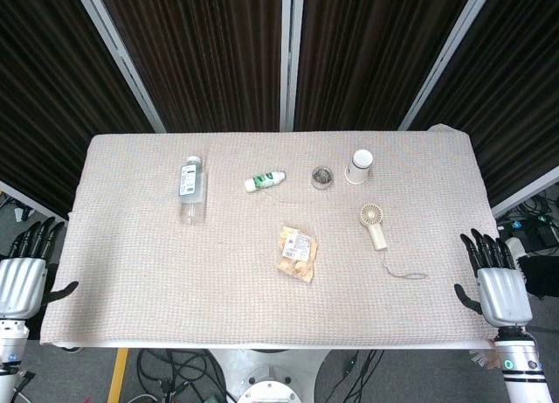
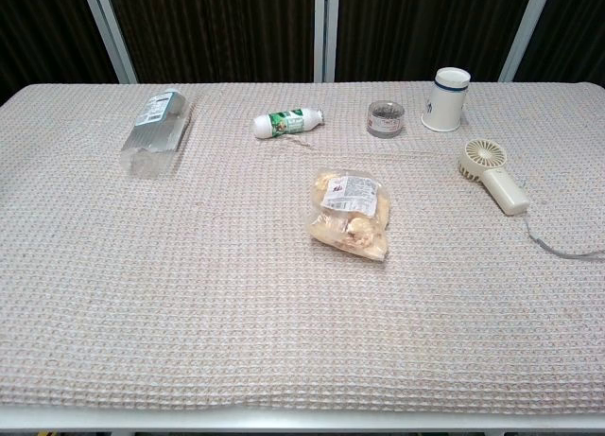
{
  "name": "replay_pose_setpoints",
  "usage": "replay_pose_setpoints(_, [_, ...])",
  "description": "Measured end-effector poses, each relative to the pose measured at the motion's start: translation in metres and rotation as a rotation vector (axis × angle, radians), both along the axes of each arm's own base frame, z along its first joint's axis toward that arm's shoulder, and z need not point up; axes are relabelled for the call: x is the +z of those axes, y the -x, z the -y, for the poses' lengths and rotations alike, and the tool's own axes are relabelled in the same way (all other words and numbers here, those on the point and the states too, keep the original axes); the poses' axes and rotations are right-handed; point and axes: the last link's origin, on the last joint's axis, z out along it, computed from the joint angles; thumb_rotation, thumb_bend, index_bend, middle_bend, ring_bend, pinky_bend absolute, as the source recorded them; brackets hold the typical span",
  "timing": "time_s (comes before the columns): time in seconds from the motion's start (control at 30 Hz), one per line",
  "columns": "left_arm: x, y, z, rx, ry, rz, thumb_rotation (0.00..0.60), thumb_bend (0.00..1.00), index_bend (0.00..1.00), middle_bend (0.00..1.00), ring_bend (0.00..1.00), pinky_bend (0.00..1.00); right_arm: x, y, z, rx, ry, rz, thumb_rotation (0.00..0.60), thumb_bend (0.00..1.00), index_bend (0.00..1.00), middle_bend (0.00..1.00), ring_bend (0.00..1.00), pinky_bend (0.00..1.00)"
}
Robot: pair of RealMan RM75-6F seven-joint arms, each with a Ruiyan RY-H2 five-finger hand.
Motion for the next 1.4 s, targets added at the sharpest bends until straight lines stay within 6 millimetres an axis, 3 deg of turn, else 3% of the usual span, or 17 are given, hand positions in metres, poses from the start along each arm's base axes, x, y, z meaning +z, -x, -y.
replay_pose_setpoints(0.03, [0.000, 0.000, 0.000, 0.000, 0.000, 0.001, 0.600, 0.03, 0.04, 0.00, 0.00, 0.13, 0.000, 0.000, 0.000, -0.002, -0.002, -0.001, 0.600, 0.36, 0.00, 0.00, 0.00, 0.00])
replay_pose_setpoints(0.17, [0.001, -0.001, -0.001, -0.002, 0.000, 0.001, 0.600, 0.03, 0.04, 0.00, 0.00, 0.13, -0.002, -0.001, 0.000, 0.003, -0.009, -0.010, 0.600, 0.91, 0.00, 0.00, 0.00, 0.00])
replay_pose_setpoints(0.23, [0.001, -0.001, 0.000, -0.001, 0.005, 0.002, 0.600, 0.03, 0.04, 0.00, 0.00, 0.13, -0.003, -0.002, 0.000, 0.011, -0.008, -0.010, 0.600, 1.00, 0.00, 0.00, 0.00, 0.00])
replay_pose_setpoints(0.33, [0.000, -0.002, 0.000, -0.008, 0.007, 0.000, 0.600, 0.03, 0.04, 0.00, 0.00, 0.13, -0.003, -0.003, -0.001, 0.024, -0.011, 0.000, 0.600, 1.00, 0.00, 0.04, 0.00, 0.01])
replay_pose_setpoints(0.4, [-0.002, -0.002, 0.001, -0.006, 0.008, 0.004, 0.600, 0.03, 0.04, 0.00, 0.00, 0.13, -0.003, -0.003, 0.000, 0.024, -0.007, 0.005, 0.600, 1.00, 0.00, 0.14, 0.04, 0.12])
replay_pose_setpoints(0.43, [-0.002, -0.002, 0.002, -0.005, 0.009, 0.008, 0.600, 0.03, 0.04, 0.00, 0.00, 0.13, -0.002, -0.003, 0.000, 0.020, -0.006, 0.006, 0.600, 1.00, 0.00, 0.23, 0.14, 0.26])
replay_pose_setpoints(0.5, [-0.003, -0.001, 0.003, -0.004, 0.011, 0.008, 0.600, 0.03, 0.04, 0.00, 0.00, 0.13, -0.002, -0.002, 0.001, 0.004, -0.009, 0.009, 0.600, 1.00, 0.00, 0.39, 0.47, 0.57])
replay_pose_setpoints(0.57, [-0.002, 0.000, 0.003, -0.001, 0.008, 0.005, 0.600, 0.03, 0.04, 0.00, 0.00, 0.13, -0.004, -0.002, 0.002, -0.004, -0.024, 0.013, 0.600, 1.00, 0.00, 0.45, 0.67, 0.74])
replay_pose_setpoints(0.6, [-0.002, 0.001, 0.003, 0.001, 0.006, 0.007, 0.600, 0.03, 0.04, 0.00, 0.00, 0.13, -0.006, -0.003, 0.004, -0.003, -0.035, 0.014, 0.600, 1.00, 0.00, 0.48, 0.71, 0.77])
replay_pose_setpoints(0.8, [-0.002, 0.005, 0.002, 0.010, 0.011, 0.007, 0.600, 0.03, 0.04, 0.00, 0.00, 0.13, -0.017, -0.004, 0.010, 0.006, -0.054, -0.001, 0.600, 1.00, 0.00, 0.79, 0.84, 0.82])
replay_pose_setpoints(0.9, [-0.002, 0.007, 0.002, 0.013, 0.012, 0.008, 0.600, 0.03, 0.04, 0.00, 0.00, 0.13, -0.024, -0.005, 0.016, 0.000, -0.088, -0.009, 0.600, 1.00, 0.00, 0.88, 0.86, 0.83])
replay_pose_setpoints(1.17, [-0.006, 0.011, -0.001, 0.023, 0.023, 0.013, 0.600, 0.03, 0.04, 0.00, 0.00, 0.13, -0.047, -0.008, 0.035, -0.077, -0.195, 0.015, 0.600, 1.00, 0.00, 0.90, 0.87, 0.83])
replay_pose_setpoints(1.4, [-0.005, 0.014, -0.001, 0.034, 0.023, 0.010, 0.600, 0.03, 0.04, 0.00, 0.00, 0.13, -0.082, -0.020, 0.059, -0.135, -0.307, 0.030, 0.600, 1.00, 0.00, 0.90, 0.88, 0.83])
